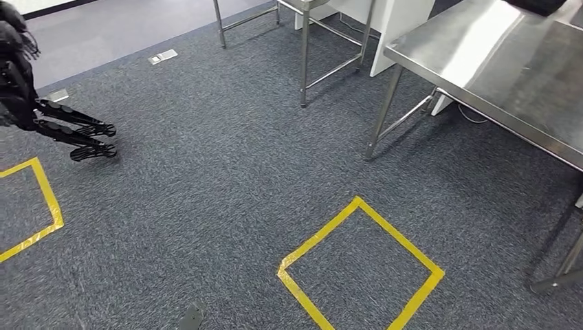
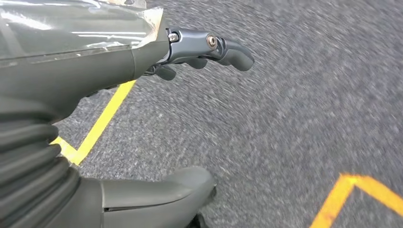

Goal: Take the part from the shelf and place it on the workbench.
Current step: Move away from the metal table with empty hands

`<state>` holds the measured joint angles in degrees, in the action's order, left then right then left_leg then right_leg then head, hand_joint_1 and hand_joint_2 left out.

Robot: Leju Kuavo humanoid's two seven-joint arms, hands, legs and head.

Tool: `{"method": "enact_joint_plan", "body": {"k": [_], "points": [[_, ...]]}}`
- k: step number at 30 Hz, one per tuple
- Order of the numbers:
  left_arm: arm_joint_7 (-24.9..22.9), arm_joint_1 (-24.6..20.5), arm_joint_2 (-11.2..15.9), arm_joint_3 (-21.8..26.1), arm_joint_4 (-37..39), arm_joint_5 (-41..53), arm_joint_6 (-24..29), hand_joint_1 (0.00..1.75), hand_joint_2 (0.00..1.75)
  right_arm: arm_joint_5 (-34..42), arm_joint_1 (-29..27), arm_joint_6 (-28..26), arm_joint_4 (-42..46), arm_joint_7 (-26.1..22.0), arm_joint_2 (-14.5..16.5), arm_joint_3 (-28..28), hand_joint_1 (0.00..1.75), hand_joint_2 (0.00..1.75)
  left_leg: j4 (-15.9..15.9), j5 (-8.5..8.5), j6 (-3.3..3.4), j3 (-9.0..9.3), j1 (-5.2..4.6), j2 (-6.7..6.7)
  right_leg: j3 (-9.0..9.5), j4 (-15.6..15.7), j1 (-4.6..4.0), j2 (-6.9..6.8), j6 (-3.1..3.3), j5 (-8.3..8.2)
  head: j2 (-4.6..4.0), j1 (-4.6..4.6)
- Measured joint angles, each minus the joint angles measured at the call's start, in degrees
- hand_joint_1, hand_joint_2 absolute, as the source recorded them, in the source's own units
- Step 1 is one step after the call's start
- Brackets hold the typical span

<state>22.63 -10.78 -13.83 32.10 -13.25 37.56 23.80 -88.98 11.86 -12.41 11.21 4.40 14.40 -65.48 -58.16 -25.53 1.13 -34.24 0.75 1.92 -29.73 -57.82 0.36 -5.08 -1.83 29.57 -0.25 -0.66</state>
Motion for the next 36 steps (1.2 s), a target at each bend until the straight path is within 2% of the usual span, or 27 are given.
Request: {"method": "enact_joint_plan", "body": {"k": [2, 3, 5, 6, 7, 9, 10, 11, 12, 14, 15, 16, 17, 18, 19, 20, 21, 22, 23, 25, 26, 27, 29, 30, 32, 34, 36], "points": [[0.42, 0.07, -0.07, 0.35, 0.00, -0.59, 0.11, 0.00, 1.75, -0.23, 0.19, 0.26, -0.04, 0.03, -0.02, 0.15, 0.00, 0.00, 0.64, 0.54, 0.92, 0.24, 0.15, -1.19, -1.60, -3.75, 0.17, 2.22, 0.02, 2.17, 0.00, 0.20], [0.58, 0.10, -0.13, 0.52, 0.00, -0.80, 0.12, 0.00, 1.75, -0.37, 0.18, 0.29, -0.06, 0.07, -0.04, 0.24, 0.00, 0.00, 0.70, 0.64, 1.14, 0.21, 0.07, -1.80, -3.25, -7.29, 0.34, 3.48, 0.28, 3.79, 0.00, 0.40], [0.88, 0.32, -0.21, 0.85, 0.01, -1.11, 0.03, 0.00, 1.75, -0.52, 0.07, 0.34, -0.08, 0.14, -0.10, 0.38, 0.00, 0.00, 0.68, 0.70, 1.27, 0.09, 0.06, -3.18, -6.96, -14.42, 0.44, 4.53, 0.39, 6.32, 0.01, 0.77], [1.00, 0.53, -0.24, 1.01, 0.01, -1.26, -0.03, 0.00, 1.75, -0.56, 0.04, 0.37, -0.08, 0.15, -0.16, 0.44, 0.00, 0.00, 0.66, 0.70, 1.27, 0.08, 0.05, -3.94, -7.92, -15.93, 0.45, 4.71, 0.07, 6.42, 0.01, 0.89], [1.10, 0.72, -0.25, 1.14, 0.02, -1.38, -0.08, 0.00, 1.75, -0.56, 0.05, 0.41, -0.08, 0.15, -0.24, 0.48, 0.00, 0.00, 0.62, 0.70, 1.25, 0.09, 0.06, -4.65, -7.79, -15.15, 0.50, 4.83, -0.43, 5.56, 0.01, 0.99], [1.20, 0.93, -0.31, 1.29, 0.02, -1.58, -0.14, 0.00, 1.75, -0.58, 0.13, 0.59, -0.09, 0.15, -0.43, 0.61, 0.00, 0.00, 0.43, 0.68, 1.02, 0.11, 0.13, -6.14, -4.71, -7.92, 0.92, 5.92, -1.51, 2.06, 0.01, 1.20], [1.21, 0.95, -0.34, 1.34, 0.02, -1.62, -0.19, 0.00, 1.75, -0.62, 0.18, 0.72, -0.11, 0.16, -0.48, 0.68, 0.00, 0.00, 0.21, 0.60, 0.72, 0.03, 0.07, -6.82, -3.15, -4.28, 1.03, 6.70, -1.59, 0.58, 0.01, 1.41], [1.22, 0.98, -0.38, 1.38, 0.02, -1.68, -0.26, 0.00, 1.75, -0.66, 0.26, 0.85, -0.14, 0.21, -0.52, 0.75, 0.00, 0.00, 0.05, 0.56, 0.34, -0.09, 0.00, -7.38, -2.01, -1.69, 1.06, 7.35, -1.32, -0.40, 0.01, 1.50], [1.23, 1.03, -0.40, 1.43, 0.03, -1.76, -0.37, 0.00, 1.75, -0.70, 0.33, 0.96, -0.17, 0.32, -0.54, 0.82, 0.00, 0.00, -0.05, 0.55, -0.06, -0.25, -0.07, -7.80, -1.50, -0.58, 0.96, 7.72, -0.81, -0.80, 0.01, 1.48], [1.26, 1.22, -0.40, 1.55, 0.05, -1.87, -0.61, 0.00, 1.75, -0.78, 0.50, 1.08, -0.20, 0.53, -0.51, 0.93, 0.00, 0.00, 0.01, 0.73, -0.71, -0.50, 0.00, -8.36, -1.32, -0.51, 0.77, 7.07, 0.32, -1.09, 0.01, 1.19], [1.28, 1.31, -0.39, 1.62, 0.06, -1.92, -0.71, 0.00, 1.75, -0.81, 0.59, 1.12, -0.20, 0.62, -0.50, 0.99, 0.00, 0.00, -0.25, 0.56, -0.93, -0.68, 0.10, -7.95, -1.22, -0.42, 0.86, 6.67, 0.71, -1.27, 0.01, 1.03], [1.32, 1.36, -0.39, 1.72, 0.07, -1.95, -0.79, 0.00, 1.75, -0.85, 0.65, 1.15, -0.20, 0.64, -0.49, 1.08, 0.00, 0.00, -1.30, -0.17, -1.13, -1.19, 0.16, -6.94, -1.16, -0.32, 0.94, 6.20, 1.17, -1.40, 0.01, 0.77], [1.35, 1.35, -0.40, 1.82, 0.08, -1.99, -0.85, 0.00, 1.75, -0.87, 0.68, 1.18, -0.21, 0.68, -0.49, 1.17, 0.00, 0.00, -3.60, -1.59, -1.29, -2.24, 0.19, -5.59, -1.14, -0.22, 0.96, 5.66, 1.62, -1.46, 0.01, 0.44], [1.40, 1.32, -0.41, 1.92, 0.08, -2.03, -0.92, 0.00, 1.75, -0.89, 0.68, 1.18, -0.21, 0.72, -0.50, 1.25, 0.00, 0.00, -6.98, -3.48, -1.47, -3.84, 0.20, -4.06, -1.12, -0.20, 0.80, 5.03, 2.00, -1.46, 0.01, 0.14], [1.42, 1.29, -0.42, 1.99, 0.09, -2.05, -0.97, 0.00, 1.75, -0.90, 0.64, 1.18, -0.21, 0.74, -0.52, 1.31, 0.00, 0.00, -10.96, -5.39, -1.64, -5.77, 0.22, -3.08, -1.16, -0.20, 0.60, 4.37, 2.28, -1.41, 0.01, -0.14], [1.44, 1.31, -0.42, 2.05, 0.09, -2.07, -1.04, 0.00, 1.75, -0.90, 0.61, 1.18, -0.21, 0.78, -0.54, 1.34, 0.00, 0.00, -14.43, -6.73, -1.76, -7.49, 0.28, -2.62, -1.20, -0.20, 0.42, 3.71, 2.39, -1.36, 0.01, -0.24], [1.48, 1.38, -0.42, 2.10, 0.10, -2.10, -1.10, 0.00, 1.75, -0.90, 0.59, 1.18, -0.21, 0.82, -0.56, 1.34, 0.00, 0.00, -16.37, -7.15, -1.80, -8.47, 0.31, -2.39, -1.24, -0.21, 0.28, 3.08, 2.45, -1.32, 0.01, -0.25], [1.52, 1.46, -0.41, 2.15, 0.12, -2.16, -1.16, 0.00, 1.75, -0.90, 0.62, 1.18, -0.21, 0.86, -0.57, 1.36, 0.00, 0.00, -16.21, -6.52, -1.75, -8.37, 0.33, -2.21, -1.24, -0.21, 0.18, 2.49, 2.50, -1.28, 0.01, -0.29], [1.57, 1.50, -0.39, 2.19, 0.14, -2.21, -1.21, 0.00, 1.75, -0.90, 0.65, 1.18, -0.21, 0.90, -0.55, 1.39, 0.00, 0.00, -13.76, -5.02, -1.58, -7.03, 0.33, -1.89, -1.19, -0.21, 0.11, 1.92, 2.54, -1.23, 0.01, -0.33], [1.67, 1.41, -0.36, 2.23, 0.15, -2.26, -1.25, 0.00, 1.75, -0.91, 0.74, 1.18, -0.21, 0.93, -0.50, 1.49, 0.00, 0.00, -5.89, -1.82, -0.91, -2.60, 0.04, 0.02, -1.05, -0.25, -0.19, 0.88, 2.45, -1.06, 0.01, -0.45], [1.74, 1.29, -0.36, 2.23, 0.15, -2.26, -1.26, 0.00, 1.75, -0.92, 0.77, 1.18, -0.21, 0.93, -0.49, 1.54, 0.00, 0.00, -2.86, -0.92, -0.53, -0.97, -0.22, 0.86, -1.00, -0.26, -0.37, 0.40, 2.30, -0.95, 0.01, -0.41], [1.82, 1.18, -0.36, 2.24, 0.15, -2.26, -1.27, 0.00, 1.75, -0.93, 0.77, 1.18, -0.21, 0.93, -0.48, 1.60, 0.00, 0.00, -1.24, -0.64, -0.20, -0.18, -0.48, 1.38, -0.97, -0.27, -0.51, -0.02, 2.12, -0.86, 0.01, -0.33], [1.99, 1.14, -0.33, 2.28, 0.15, -2.34, -1.30, 0.00, 1.75, -0.96, 0.79, 1.18, -0.21, 0.90, -0.41, 1.72, 0.00, 0.00, -0.67, -0.58, 0.31, -0.25, -0.86, 0.61, -0.83, -0.11, -0.52, -0.94, 1.66, -0.77, 0.01, -0.15], [2.04, 1.21, -0.31, 2.32, 0.16, -2.47, -1.30, 0.00, 1.75, -0.96, 0.83, 1.17, -0.21, 0.86, -0.35, 1.79, 0.00, 0.00, -0.29, -0.33, 0.62, -0.09, -0.73, 0.05, -0.85, -0.19, -0.51, -0.93, 1.39, -0.64, 0.01, -0.11], [2.23, 1.22, -0.34, 2.39, 0.17, -2.75, -1.27, 0.00, 1.75, -0.98, 0.88, 1.16, -0.22, 0.80, -0.30, 1.93, 0.00, 0.00, 0.63, 0.33, 1.31, 0.34, -0.45, -1.08, -1.69, -2.48, -0.39, 1.06, 1.13, 0.79, 0.00, 0.03], [2.55, 1.11, -0.48, 2.44, 0.17, -2.94, -1.26, 0.00, 1.75, -0.99, 0.77, 1.16, -0.23, 0.80, -0.34, 2.11, 0.00, 0.00, 1.02, 0.71, 1.73, 0.46, -0.31, -2.28, -4.45, -8.67, -0.09, 3.77, 1.37, 3.79, 0.00, 0.44], [2.72, 1.07, -0.57, 2.47, 0.17, -3.05, -1.26, 0.00, 1.75, -0.98, 0.66, 1.16, -0.23, 0.84, -0.37, 2.24, 0.00, 0.00, 1.01, 0.77, 1.80, 0.39, -0.31, -2.97, -6.44, -12.83, 0.06, 4.50, 1.56, 5.58, 0.01, 0.72]]}}
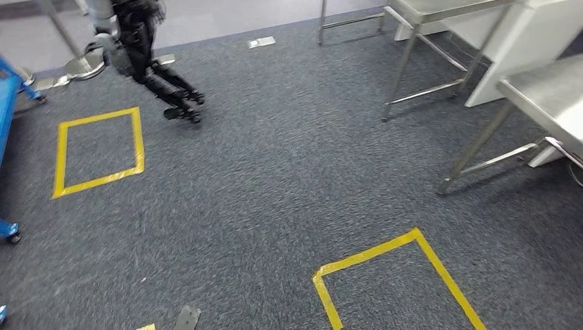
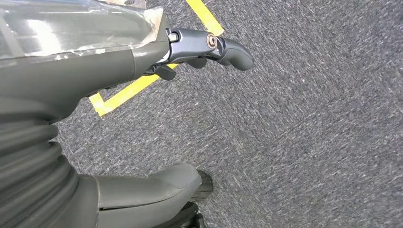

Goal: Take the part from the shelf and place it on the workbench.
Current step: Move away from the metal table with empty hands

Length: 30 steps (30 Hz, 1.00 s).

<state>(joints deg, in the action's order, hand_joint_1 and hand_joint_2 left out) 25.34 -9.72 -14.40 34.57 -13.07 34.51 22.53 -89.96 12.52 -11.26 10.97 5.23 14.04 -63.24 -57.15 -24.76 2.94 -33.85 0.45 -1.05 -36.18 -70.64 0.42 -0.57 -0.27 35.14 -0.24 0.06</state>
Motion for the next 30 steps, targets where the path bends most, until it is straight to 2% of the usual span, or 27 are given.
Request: {"method": "enact_joint_plan", "body": {"k": [3, 4, 5, 6, 7, 8, 9, 10, 11, 12, 13, 14, 15, 16, 17, 19, 20, 21, 23, 24, 25, 26, 27, 28, 29, 30], "points": [[0.02, 0.01, -0.01, 0.01, 0.00, -0.02, 0.00, 0.00, 1.75, 0.00, -0.02, 0.00, 0.00, 0.02, -0.01, 0.01, 0.00, 0.00, 0.00, 0.00, 0.00, -0.01, 0.00, -0.08, -0.23, -0.46, 0.02, 0.03, 0.00, 0.16, 0.00, 0.01], [0.03, 0.05, -0.01, 0.04, 0.01, -0.09, 0.01, 0.00, 1.75, 0.00, -0.06, 0.00, 0.00, 0.05, -0.04, 0.03, 0.00, 0.00, -0.01, 0.00, 0.00, -0.02, 0.00, -0.36, -0.83, -1.59, 0.06, 0.08, -0.11, 0.42, 0.00, 0.05], [0.06, 0.15, 0.00, 0.10, 0.02, -0.20, 0.01, 0.00, 1.75, 0.00, -0.10, 0.01, 0.00, 0.13, -0.11, 0.08, 0.00, 0.00, -0.04, 0.01, -0.03, -0.03, 0.01, -0.94, -1.19, -2.05, 0.18, 0.14, -0.48, 0.20, 0.00, 0.12], [0.11, 0.26, -0.01, 0.21, 0.05, -0.38, -0.03, 0.00, 1.75, 0.00, -0.11, 0.02, 0.00, 0.21, -0.20, 0.20, 0.00, 0.00, -0.21, -0.02, -0.19, -0.05, 0.07, -1.92, -0.11, 0.52, 0.53, 0.59, -1.27, -1.31, 0.00, 0.23], [0.18, 0.37, -0.02, 0.33, 0.09, -0.57, -0.09, 0.00, 1.75, 0.00, -0.08, 0.05, -0.03, 0.29, -0.23, 0.34, 0.00, 0.00, -0.53, -0.11, -0.62, -0.20, 0.02, -3.19, 1.34, 3.78, 0.79, 1.36, -1.71, -2.97, -0.01, 0.48], [0.25, 0.54, 0.00, 0.45, 0.14, -0.69, -0.16, 0.00, 1.75, 0.02, -0.01, 0.09, -0.07, 0.34, -0.21, 0.49, 0.00, 0.00, -0.96, -0.25, -1.23, -0.46, 0.16, -4.08, 3.29, 8.02, 1.05, 1.71, -1.72, -4.97, -0.01, 0.45], [0.29, 0.65, 0.01, 0.55, 0.19, -0.78, -0.23, 0.00, 1.75, 0.04, 0.09, 0.11, -0.10, 0.32, -0.14, 0.62, 0.00, 0.00, -1.98, -0.84, -1.87, -1.00, 0.22, -3.89, 5.00, 11.60, 1.17, 1.94, -1.37, -6.46, -0.01, 0.26], [0.35, 0.72, 0.02, 0.62, 0.21, -0.80, -0.25, 0.00, 1.75, 0.07, 0.15, 0.15, -0.13, 0.28, -0.07, 0.68, 0.00, 0.00, -3.70, -1.89, -2.40, -1.93, 0.23, -2.98, 5.30, 12.20, 1.01, 1.64, -0.48, -6.66, -0.01, -0.09], [0.39, 0.78, 0.04, 0.67, 0.24, -0.80, -0.26, 0.00, 1.75, 0.09, 0.15, 0.17, -0.13, 0.25, -0.05, 0.72, 0.00, 0.00, -6.43, -3.44, -2.70, -3.29, 0.37, -1.60, 5.29, 12.25, 0.88, 0.82, 0.10, -6.74, 0.00, -0.61], [0.44, 0.75, 0.02, 0.68, 0.25, -0.80, -0.26, 0.00, 1.75, 0.09, 0.10, 0.18, -0.13, 0.21, -0.08, 0.73, 0.00, 0.00, -10.13, -5.41, -2.83, -5.06, 0.31, -0.27, 5.26, 12.25, 0.68, 0.19, 0.38, -6.66, 0.00, -0.89], [0.48, 0.75, 0.02, 0.70, 0.26, -0.80, -0.26, 0.00, 1.75, 0.11, 0.03, 0.19, -0.13, 0.21, -0.13, 0.73, 0.00, 0.00, -13.93, -7.09, -2.91, -6.92, 0.32, 0.31, 5.21, 12.24, 0.49, -0.50, 0.58, -6.60, 0.00, -1.04], [0.51, 0.80, 0.02, 0.71, 0.27, -0.80, -0.25, 0.00, 1.75, 0.14, -0.03, 0.20, -0.13, 0.21, -0.19, 0.73, 0.00, 0.00, -16.86, -8.10, -2.93, -8.36, 0.33, 0.62, 5.17, 12.24, 0.32, -1.22, 0.66, -6.54, 0.00, -1.08], [0.53, 0.90, 0.04, 0.72, 0.29, -0.79, -0.24, 0.00, 1.75, 0.19, -0.04, 0.21, -0.13, 0.21, -0.23, 0.73, 0.00, 0.00, -17.80, -8.00, -2.83, -8.79, 0.32, 0.78, 5.15, 12.24, 0.17, -1.93, 0.74, -6.48, 0.00, -1.10], [0.55, 0.98, 0.07, 0.72, 0.30, -0.77, -0.23, 0.00, 1.75, 0.23, -0.01, 0.21, -0.13, 0.21, -0.26, 0.73, 0.00, 0.00, -16.55, -6.92, -2.63, -8.08, 0.29, 0.96, 5.19, 12.23, 0.05, -2.58, 0.79, -6.43, 0.00, -1.15], [0.57, 1.02, 0.10, 0.73, 0.31, -0.73, -0.22, 0.00, 1.75, 0.26, 0.04, 0.22, -0.13, 0.21, -0.26, 0.73, 0.00, 0.00, -13.35, -5.20, -2.33, -6.30, 0.21, 1.40, 5.27, 12.23, -0.06, -3.16, 0.84, -6.37, 0.00, -1.18], [0.63, 0.90, 0.13, 0.72, 0.31, -0.57, -0.19, 0.00, 1.75, 0.28, 0.12, 0.22, -0.14, 0.22, -0.24, 0.73, 0.00, 0.00, -5.71, -2.53, -1.60, -2.10, -0.26, 3.64, 5.43, 12.21, -0.42, -4.17, 0.80, -6.17, 0.00, -1.21], [0.67, 0.80, 0.12, 0.71, 0.31, -0.46, -0.15, 0.00, 1.75, 0.30, 0.14, 0.22, -0.14, 0.28, -0.25, 0.73, 0.00, 0.00, -3.38, -1.99, -1.33, -0.89, -0.56, 4.47, 5.46, 12.19, -0.58, -4.58, 0.69, -6.07, 0.00, -1.12], [0.69, 0.75, 0.11, 0.69, 0.31, -0.34, -0.11, 0.00, 1.75, 0.34, 0.15, 0.22, -0.15, 0.41, -0.25, 0.73, 0.00, 0.00, -2.28, -1.92, -1.13, -0.43, -0.86, 4.83, 5.49, 12.21, -0.68, -5.05, 0.51, -5.99, 0.00, -1.03], [0.67, 0.79, 0.14, 0.66, 0.31, 0.01, -0.03, 0.00, 1.75, 0.46, 0.24, 0.22, -0.15, 0.86, -0.20, 0.73, 0.00, 0.00, -1.80, -1.66, -0.69, -0.41, -1.06, 3.54, 5.76, 12.45, -0.79, -6.00, 0.03, -5.88, 0.00, -0.94], [0.61, 0.86, 0.15, 0.61, 0.31, 0.19, 0.03, 0.00, 1.75, 0.52, 0.32, 0.24, -0.15, 1.14, -0.20, 0.73, 0.00, 0.00, -1.25, -1.36, -0.38, -0.11, -0.98, 2.90, 5.80, 12.22, -0.75, -5.68, -0.23, -5.60, -0.01, -0.92], [0.53, 0.85, 0.16, 0.55, 0.32, 0.34, 0.09, 0.00, 1.75, 0.58, 0.39, 0.28, -0.16, 1.42, -0.20, 0.73, 0.00, 0.00, -0.69, -0.99, 0.00, 0.25, -0.79, 2.27, 5.46, 11.15, -0.74, -4.64, -0.35, -4.91, -0.01, -0.90], [0.45, 0.78, 0.15, 0.48, 0.32, 0.47, 0.13, 0.00, 1.75, 0.64, 0.43, 0.38, -0.17, 1.68, -0.25, 0.73, 0.00, 0.00, -0.21, -0.66, 0.30, 0.59, -0.57, 1.61, 4.45, 8.77, -0.67, -3.11, -0.35, -3.69, -0.02, -0.71], [0.39, 0.73, 0.10, 0.41, 0.33, 0.58, 0.16, 0.00, 1.75, 0.69, 0.41, 0.50, -0.19, 1.92, -0.34, 0.73, 0.00, 0.00, 0.01, -0.49, 0.48, 0.68, -0.46, 0.97, 2.84, 5.37, -0.43, -1.45, -0.23, -2.19, -0.02, -0.44], [0.35, 0.67, 0.08, 0.37, 0.33, 0.68, 0.15, 0.00, 1.75, 0.74, 0.37, 0.62, -0.20, 2.11, -0.41, 0.73, 0.00, 0.00, 0.03, -0.42, 0.60, 0.64, -0.41, 0.32, 1.08, 1.76, -0.34, -0.44, -0.08, -0.73, -0.01, -0.21], [0.30, 0.70, 0.04, 0.35, 0.33, 0.76, 0.14, 0.00, 1.75, 0.79, 0.30, 0.73, -0.21, 2.25, -0.52, 0.73, 0.00, 0.00, 0.02, -0.42, 0.59, 0.60, -0.41, -0.45, -0.71, -1.60, -0.26, 0.04, -0.13, 0.32, -0.01, 0.03], [0.26, 0.79, 0.02, 0.33, 0.34, 0.82, 0.14, 0.00, 1.75, 0.83, 0.25, 0.81, -0.22, 2.33, -0.65, 0.72, 0.00, 0.00, 0.00, -0.42, 0.57, 0.60, -0.41, -1.19, -1.68, -3.10, -0.21, 0.19, -0.42, 0.46, 0.00, 0.15]]}}
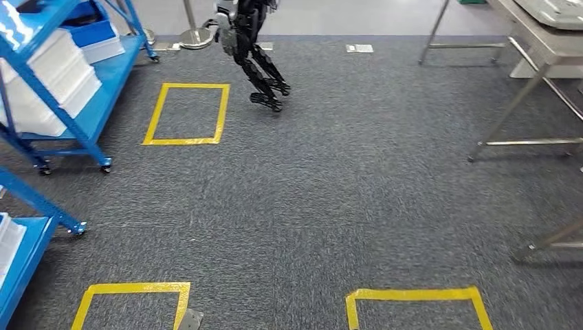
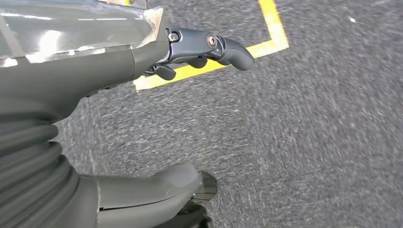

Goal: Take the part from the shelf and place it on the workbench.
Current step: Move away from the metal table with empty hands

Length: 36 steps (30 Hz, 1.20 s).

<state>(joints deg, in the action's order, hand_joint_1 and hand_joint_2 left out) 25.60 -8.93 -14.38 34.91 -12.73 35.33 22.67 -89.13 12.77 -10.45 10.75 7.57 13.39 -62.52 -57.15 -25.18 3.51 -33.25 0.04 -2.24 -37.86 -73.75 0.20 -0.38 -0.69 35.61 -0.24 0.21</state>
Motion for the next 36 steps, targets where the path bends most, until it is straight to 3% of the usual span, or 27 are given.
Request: {"method": "enact_joint_plan", "body": {"k": [1, 2, 4, 6, 8, 10, 11, 13, 14, 15, 16, 17, 19, 21, 23, 25, 26, 28, 30, 31, 32, 34, 36], "points": [[-0.04, 0.07, 0.00, 0.00, 0.01, 0.03, -0.01, 0.00, 1.75, 0.03, -0.01, 0.04, 0.00, 0.03, -0.11, -0.01, 0.00, 0.00, -0.03, 0.00, -0.04, 0.04, 0.02, -0.76, -0.01, 0.55, 0.07, 0.11, -0.44, -0.75, 0.00, 0.07], [-0.08, 0.13, -0.01, -0.02, 0.01, 0.05, -0.01, 0.00, 1.75, 0.05, 0.01, 0.08, 0.00, 0.06, -0.24, -0.01, 0.00, 0.00, -0.09, -0.03, -0.14, 0.10, 0.07, -1.62, 1.04, 3.34, 0.23, 0.43, -1.05, -2.42, 0.00, 0.13], [-0.09, 0.13, -0.03, -0.08, 0.01, 0.09, -0.01, 0.00, 1.75, 0.07, 0.11, 0.11, -0.03, 0.06, -0.37, -0.01, 0.00, 0.00, -0.43, -0.22, -0.64, 0.10, 0.09, -3.05, 4.60, 11.78, 0.75, 2.26, -1.78, -6.16, -0.01, 0.41], [-0.12, 0.14, -0.02, -0.15, 0.02, 0.10, -0.01, 0.00, 1.75, 0.07, 0.21, 0.16, -0.07, 0.05, -0.41, 0.00, 0.00, 0.00, -0.71, -0.35, -1.35, -0.17, -0.01, -3.98, 6.33, 15.77, 0.85, 3.48, -1.37, -7.79, -0.01, 0.55], [-0.16, 0.21, 0.01, -0.17, 0.03, 0.10, 0.00, 0.00, 1.75, 0.10, 0.26, 0.20, -0.09, 0.05, -0.37, -0.01, 0.00, 0.00, -0.69, -0.22, -1.98, -0.51, 0.10, -4.51, 6.40, 15.78, 0.71, 2.78, -0.45, -8.05, -0.02, 0.25], [-0.18, 0.25, 0.05, -0.20, 0.05, 0.12, 0.01, 0.00, 1.75, 0.13, 0.32, 0.19, -0.10, 0.07, -0.29, -0.01, 0.00, 0.00, -2.05, -1.12, -2.54, -1.29, 0.26, -2.65, 6.49, 16.01, 0.85, 1.80, 0.42, -8.26, -0.02, -0.20], [-0.23, 0.20, 0.07, -0.25, 0.06, 0.20, 0.03, 0.00, 1.75, 0.14, 0.33, 0.17, -0.11, 0.21, -0.27, -0.01, 0.00, 0.00, -4.38, -2.56, -2.79, -2.41, 0.30, -1.08, 6.54, 16.13, 0.87, 1.18, 0.85, -8.28, -0.02, -0.44], [-0.49, 0.09, 0.06, -0.44, 0.09, 0.51, 0.13, 0.00, 1.75, 0.25, 0.26, 0.13, -0.12, 0.95, -0.35, -0.01, 0.00, 0.00, -11.82, -6.39, -3.23, -6.05, 0.41, 1.38, 6.54, 16.15, 0.56, -0.22, 1.42, -8.14, -0.02, -0.93], [-0.71, 0.11, 0.06, -0.54, 0.14, 0.67, 0.25, 0.00, 1.75, 0.33, 0.20, 0.09, -0.13, 1.47, -0.39, -0.01, 0.00, 0.00, -15.40, -7.82, -3.38, -7.87, 0.51, 1.73, 6.51, 16.14, 0.41, -0.92, 1.51, -8.08, -0.02, -1.00], [-0.94, 0.20, 0.05, -0.62, 0.20, 0.81, 0.48, 0.00, 1.75, 0.42, 0.16, 0.02, -0.15, 1.93, -0.41, -0.01, 0.00, 0.00, -17.34, -8.18, -3.43, -8.90, 0.57, 1.88, 6.49, 16.14, 0.29, -1.61, 1.56, -8.03, -0.02, -1.02], [-1.20, 0.34, 0.04, -0.68, 0.26, 0.98, 0.78, 0.00, 1.75, 0.46, 0.14, -0.14, -0.18, 2.19, -0.42, -0.01, 0.00, 0.00, -17.00, -7.41, -3.38, -8.74, 0.60, 2.03, 6.51, 16.13, 0.19, -2.25, 1.60, -7.98, -0.02, -1.05], [-1.39, 0.47, 0.02, -0.74, 0.31, 1.15, 1.08, 0.00, 1.75, 0.48, 0.11, -0.40, -0.24, 2.14, -0.41, -0.01, 0.00, 0.00, -14.44, -5.78, -3.22, -7.40, 0.59, 2.29, 6.57, 16.13, 0.12, -2.85, 1.62, -7.93, -0.02, -1.09], [-1.69, 0.59, -0.04, -0.93, 0.36, 1.54, 1.58, 0.00, 1.75, 0.44, -0.07, -1.05, -0.40, 1.39, -0.38, -0.01, 0.00, 0.00, -6.29, -2.34, -2.59, -2.90, 0.31, 4.10, 6.80, 16.12, -0.18, -3.94, 1.56, -7.75, -0.02, -1.18], [-1.82, 0.57, -0.16, -1.23, 0.36, 1.75, 1.84, 0.00, 1.75, 0.33, -0.48, -1.56, -0.54, 0.67, -0.38, -0.01, 0.00, 0.00, -1.68, -1.21, -1.99, -0.45, -0.15, 5.54, 6.97, 16.11, -0.49, -4.75, 1.23, -7.49, -0.01, -1.06], [-1.94, 0.69, -0.26, -1.51, 0.36, 1.87, 1.95, 0.00, 1.75, 0.21, -0.90, -1.94, -0.65, 0.52, -0.32, -0.01, 0.00, 0.00, -1.02, -1.21, -1.47, -0.37, -0.49, 4.83, 7.26, 16.29, -0.49, -5.68, 0.73, -7.34, -0.01, -0.94], [-2.13, 0.93, -0.32, -1.72, 0.37, 1.95, 1.97, 0.00, 1.75, 0.13, -1.16, -3.18, -0.76, 0.91, -0.06, -0.01, 0.00, 0.00, -0.01, -0.61, -0.80, 0.28, -0.20, 3.58, 7.24, 15.57, -0.45, -5.04, 0.26, -6.69, -0.02, -0.93], [-2.19, 0.96, -0.36, -1.81, 0.38, 1.99, 1.96, 0.00, 1.75, 0.11, -1.28, -4.23, -0.82, 1.24, 0.15, -0.01, 0.00, 0.00, 0.54, -0.23, -0.47, 0.62, 0.00, 2.92, 6.56, 13.74, -0.41, -3.74, 0.20, -5.66, -0.01, -0.83], [-2.26, 0.96, -0.46, -1.99, 0.40, 2.12, 1.90, 0.00, 1.75, 0.16, -1.64, -6.23, -0.97, 1.86, 0.54, -0.01, 0.00, 0.00, 0.97, 0.14, -0.09, 0.87, 0.18, 1.62, 3.43, 6.89, -0.04, -0.85, 0.41, -2.50, -0.01, -0.38], [-2.27, 1.07, -0.52, -2.09, 0.43, 2.18, 1.84, 0.00, 1.75, 0.26, -2.08, -7.13, -1.09, 2.10, 0.71, -0.01, 0.00, 0.00, 0.93, 0.16, -0.04, 0.78, 0.19, 0.20, 0.09, 0.57, 0.35, 0.00, 0.15, -0.38, -0.01, -0.02], [-2.28, 1.16, -0.51, -2.12, 0.45, 2.17, 1.82, 0.00, 1.75, 0.29, -2.27, -7.36, -1.13, 2.13, 0.77, -0.01, 0.00, 0.00, 0.88, 0.14, -0.11, 0.79, 0.22, -0.61, -0.22, 0.36, 0.58, 0.10, -0.38, -0.78, -0.01, 0.05], [-2.28, 1.22, -0.51, -2.13, 0.46, 2.16, 1.80, 0.00, 1.75, 0.29, -2.38, -7.53, -1.16, 2.12, 0.83, -0.01, 0.00, 0.00, 0.81, 0.11, -0.23, 0.83, 0.29, -1.39, 0.56, 2.34, 0.83, 0.23, -1.06, -2.05, -0.01, 0.09], [-2.28, 1.24, -0.51, -2.14, 0.49, 2.08, 1.67, 0.00, 1.75, 0.22, -2.45, -7.75, -1.23, 2.03, 0.96, -0.01, 0.00, 0.00, 0.38, -0.14, -0.80, 0.84, 0.40, -2.89, 4.24, 10.45, 1.39, 1.45, -2.33, -5.67, 0.00, 0.27], [-2.30, 1.24, -0.50, -2.14, 0.49, 1.95, 1.56, 0.00, 1.75, 0.15, -2.41, -7.86, -1.35, 1.95, 1.13, 0.00, 0.00, 0.00, -0.18, -0.49, -1.56, 0.61, 0.31, -3.86, 6.54, 15.38, 1.49, 2.56, -2.09, -7.47, 0.00, 0.49]]}}
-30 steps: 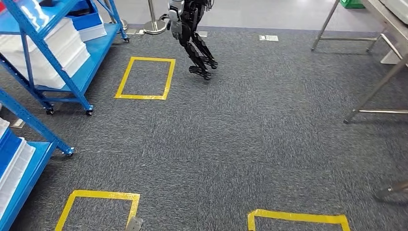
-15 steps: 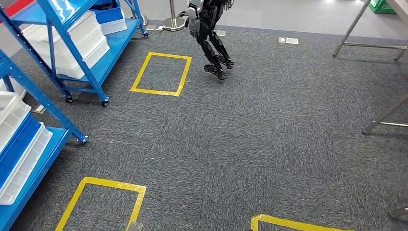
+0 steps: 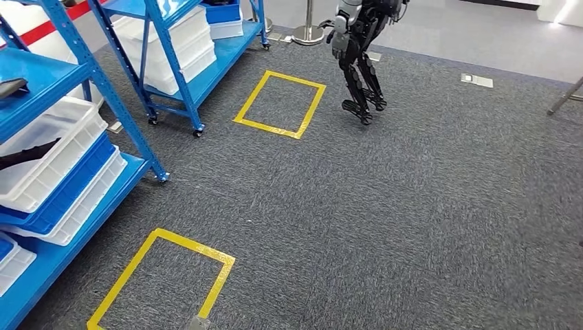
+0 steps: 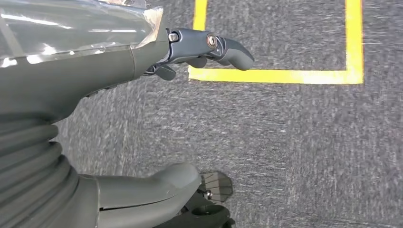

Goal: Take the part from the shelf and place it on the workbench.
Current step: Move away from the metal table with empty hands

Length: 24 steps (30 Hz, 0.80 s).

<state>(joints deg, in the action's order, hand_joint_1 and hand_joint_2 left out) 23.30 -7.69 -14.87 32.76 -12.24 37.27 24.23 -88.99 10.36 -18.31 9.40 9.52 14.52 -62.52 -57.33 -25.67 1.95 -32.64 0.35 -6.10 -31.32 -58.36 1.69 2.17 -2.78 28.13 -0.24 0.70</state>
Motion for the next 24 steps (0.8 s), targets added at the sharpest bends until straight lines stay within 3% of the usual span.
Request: {"method": "enact_joint_plan", "body": {"k": [3, 5, 7, 9, 10, 11, 12, 14, 16, 18, 19, 21, 23, 24], "points": [[-0.05, 0.18, 0.08, 0.00, 0.03, -0.11, -0.05, 0.00, 1.75, -0.02, 0.16, -0.07, -0.09, -0.02, 0.30, 0.00, 0.00, 0.00, -0.18, -0.10, -0.82, -0.42, 0.18, -0.68, 0.42, 0.49, -0.25, -0.64, 1.49, -0.31, 0.00, -0.31], [-0.16, 0.27, 0.13, 0.00, 0.04, -0.15, -0.10, 0.00, 1.75, 0.00, 0.18, -0.07, -0.11, -0.15, 0.48, 0.00, 0.00, 0.00, -2.26, -1.52, -1.27, -1.41, 0.26, 1.19, 0.52, 0.66, -0.18, -1.51, 2.27, -0.41, 0.00, -0.79], [-0.29, 0.17, 0.14, 0.00, 0.06, -0.16, -0.20, 0.00, 1.75, 0.08, 0.03, -0.07, -0.15, -0.39, 0.54, 0.00, 0.00, 0.00, -8.46, -4.93, -1.62, -4.42, 0.23, 4.20, 0.56, 0.74, -0.40, -2.64, 2.96, -0.32, 0.00, -1.49], [-0.45, 0.16, 0.16, 0.00, 0.07, -0.16, -0.47, 0.00, 1.75, 0.15, -0.20, -0.07, -0.18, -0.61, 0.50, -0.01, 0.00, 0.00, -15.43, -7.61, -1.74, -8.08, 0.28, 5.49, 0.54, 0.72, -0.78, -4.04, 3.37, -0.15, 0.00, -1.80], [-0.51, 0.21, 0.17, 0.00, 0.07, -0.19, -0.61, 0.00, 1.75, 0.15, -0.25, -0.01, -0.18, -0.70, 0.49, -0.01, 0.00, 0.00, -16.95, -7.70, -1.70, -8.97, 0.28, 5.73, 0.55, 0.72, -0.92, -4.70, 3.46, -0.08, 0.00, -1.81], [-0.58, 0.26, 0.20, 0.00, 0.07, -0.27, -0.78, 0.00, 1.75, 0.11, -0.21, 0.45, -0.18, -0.74, 0.47, -0.01, 0.00, 0.00, -15.94, -6.52, -1.53, -8.55, 0.27, 5.97, 0.62, 0.72, -1.05, -5.34, 3.55, 0.00, 0.00, -1.84], [-0.62, 0.27, 0.22, 0.00, 0.07, -0.35, -0.91, 0.00, 1.75, 0.03, -0.05, 1.31, -0.18, -0.68, 0.45, 0.00, 0.00, 0.00, -12.70, -4.54, -1.24, -6.93, 0.22, 6.47, 0.76, 0.72, -1.16, -5.90, 3.59, 0.09, 0.00, -1.89], [-0.73, 0.08, 0.26, 0.00, 0.07, -0.49, -1.08, 0.00, 1.75, -0.25, 0.48, 3.75, -0.18, -0.25, 0.31, 0.04, 0.00, 0.00, -4.66, -1.22, -0.46, -2.76, -0.26, 9.20, 1.06, 0.71, -1.51, -6.84, 3.47, 0.35, 0.00, -1.99], [-0.87, -0.22, 0.25, 0.00, 0.07, -0.49, -1.11, 0.00, 1.75, -0.48, 1.09, 5.36, -0.17, 0.25, 0.03, 0.12, 0.00, 0.00, -1.25, -0.55, 0.07, -1.12, -0.86, 10.82, 1.26, 0.72, -1.81, -7.70, 3.06, 0.61, 0.00, -1.96], [-1.01, -0.33, 0.25, 0.00, 0.07, -0.48, -1.10, 0.00, 1.75, -0.60, 1.59, 5.92, -0.16, 0.54, -0.18, 0.20, 0.00, 0.00, -0.78, -0.41, 0.41, -1.02, -0.93, 9.44, 1.56, 0.87, -2.01, -8.80, 2.59, 0.85, 0.00, -1.93], [-1.08, -0.29, 0.23, -0.01, 0.07, -0.46, -1.10, 0.00, 1.75, -0.64, 1.79, 6.04, -0.16, 0.61, -0.27, 0.24, 0.00, 0.00, -0.33, -0.16, 0.62, -0.73, -0.79, 8.72, 1.62, 0.61, -2.00, -8.58, 2.33, 1.13, -0.01, -1.93], [-1.16, -0.38, 0.17, -0.02, 0.07, -0.42, -1.10, 0.00, 1.75, -0.72, 2.00, 6.07, -0.17, 0.65, -0.44, 0.27, 0.00, 0.00, 0.58, 0.48, 1.16, -0.16, -0.32, 7.18, 0.28, -2.90, -1.96, -6.06, 2.17, 3.01, -0.01, -1.70], [-1.19, -0.51, 0.07, -0.04, 0.07, -0.39, -1.14, 0.00, 1.75, -0.74, 1.90, 6.07, -0.18, 0.64, -0.68, 0.27, 0.00, 0.00, 0.73, 0.68, 1.41, -0.21, -0.22, 5.59, -3.40, -10.43, -1.58, -3.22, 2.38, 6.09, -0.01, -1.17], [-1.21, -0.49, 0.03, -0.05, 0.08, -0.39, -1.18, 0.00, 1.75, -0.74, 1.79, 6.07, -0.18, 0.64, -0.80, 0.27, 0.00, 0.00, 0.72, 0.69, 1.42, -0.28, -0.22, 4.75, -5.24, -13.81, -1.45, -2.74, 2.31, 7.17, 0.00, -0.91]]}}
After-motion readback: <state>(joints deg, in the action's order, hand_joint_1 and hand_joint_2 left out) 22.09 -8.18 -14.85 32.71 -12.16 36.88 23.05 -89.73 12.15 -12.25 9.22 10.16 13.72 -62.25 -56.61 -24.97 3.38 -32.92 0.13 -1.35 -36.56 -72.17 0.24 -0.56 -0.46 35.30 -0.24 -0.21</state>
